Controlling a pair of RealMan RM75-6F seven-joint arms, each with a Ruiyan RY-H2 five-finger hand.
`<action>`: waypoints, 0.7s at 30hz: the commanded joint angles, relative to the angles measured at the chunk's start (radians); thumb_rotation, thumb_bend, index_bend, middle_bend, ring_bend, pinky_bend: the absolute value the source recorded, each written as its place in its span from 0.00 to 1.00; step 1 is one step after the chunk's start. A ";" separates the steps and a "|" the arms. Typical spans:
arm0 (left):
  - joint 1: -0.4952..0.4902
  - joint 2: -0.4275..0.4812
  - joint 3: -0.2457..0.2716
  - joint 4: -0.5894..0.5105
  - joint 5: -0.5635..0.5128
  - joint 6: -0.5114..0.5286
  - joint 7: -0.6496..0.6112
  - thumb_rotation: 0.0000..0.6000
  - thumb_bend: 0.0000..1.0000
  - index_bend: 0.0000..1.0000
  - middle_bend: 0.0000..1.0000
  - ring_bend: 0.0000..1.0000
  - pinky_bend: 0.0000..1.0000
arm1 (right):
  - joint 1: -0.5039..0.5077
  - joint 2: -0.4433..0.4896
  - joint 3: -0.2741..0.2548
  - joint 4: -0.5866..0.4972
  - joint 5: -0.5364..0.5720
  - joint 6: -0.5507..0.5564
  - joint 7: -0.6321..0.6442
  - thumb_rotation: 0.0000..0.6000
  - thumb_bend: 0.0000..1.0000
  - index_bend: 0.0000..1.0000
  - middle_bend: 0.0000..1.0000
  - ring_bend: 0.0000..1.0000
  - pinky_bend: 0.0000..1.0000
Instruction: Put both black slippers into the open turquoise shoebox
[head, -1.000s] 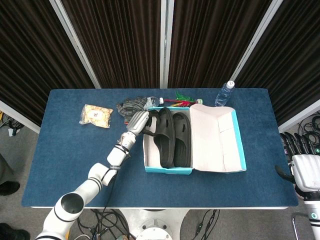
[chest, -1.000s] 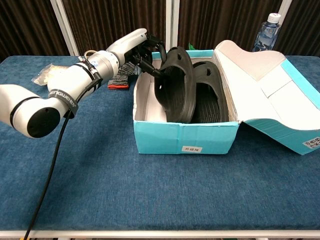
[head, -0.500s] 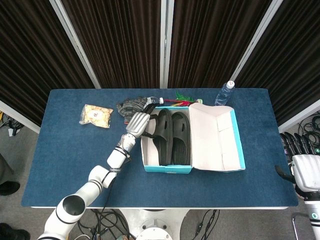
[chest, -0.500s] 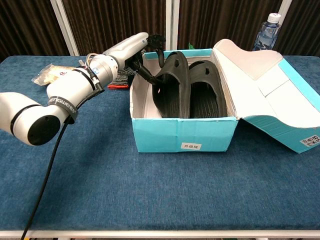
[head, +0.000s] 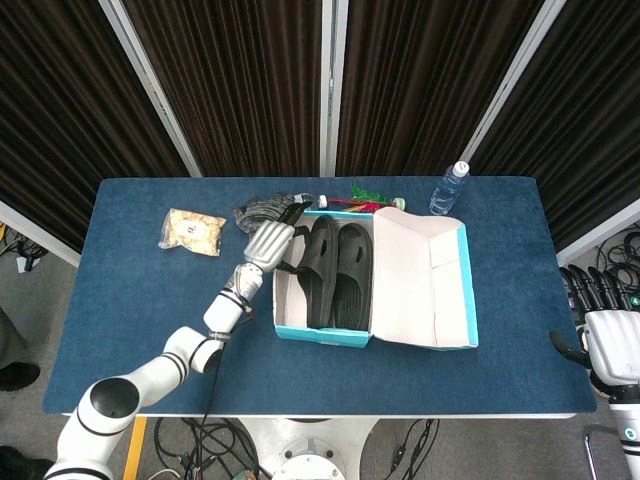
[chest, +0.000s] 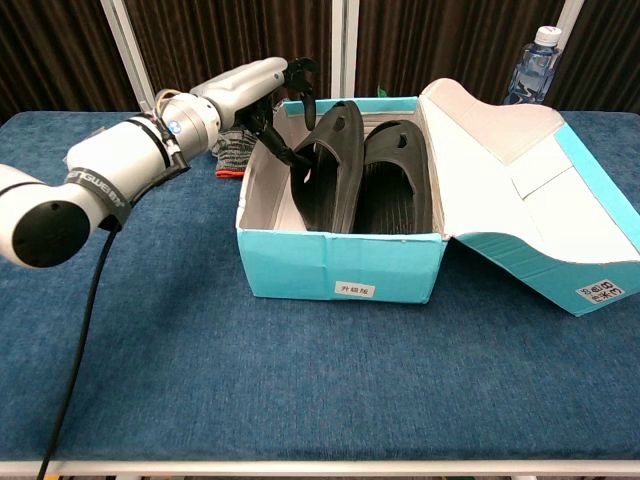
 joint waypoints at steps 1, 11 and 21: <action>0.035 0.088 -0.026 -0.158 -0.044 -0.013 0.069 1.00 0.00 0.00 0.00 0.00 0.19 | -0.002 0.000 -0.002 0.001 -0.004 0.004 0.003 1.00 0.15 0.00 0.08 0.00 0.00; 0.063 0.319 -0.057 -0.506 -0.139 -0.119 0.207 1.00 0.00 0.00 0.00 0.00 0.18 | -0.015 0.006 -0.006 0.007 -0.019 0.027 0.020 1.00 0.15 0.00 0.08 0.00 0.00; 0.022 0.486 -0.070 -0.717 -0.151 -0.191 0.298 1.00 0.10 0.23 0.13 0.02 0.17 | -0.019 0.003 -0.009 0.012 -0.029 0.033 0.027 1.00 0.15 0.00 0.08 0.00 0.00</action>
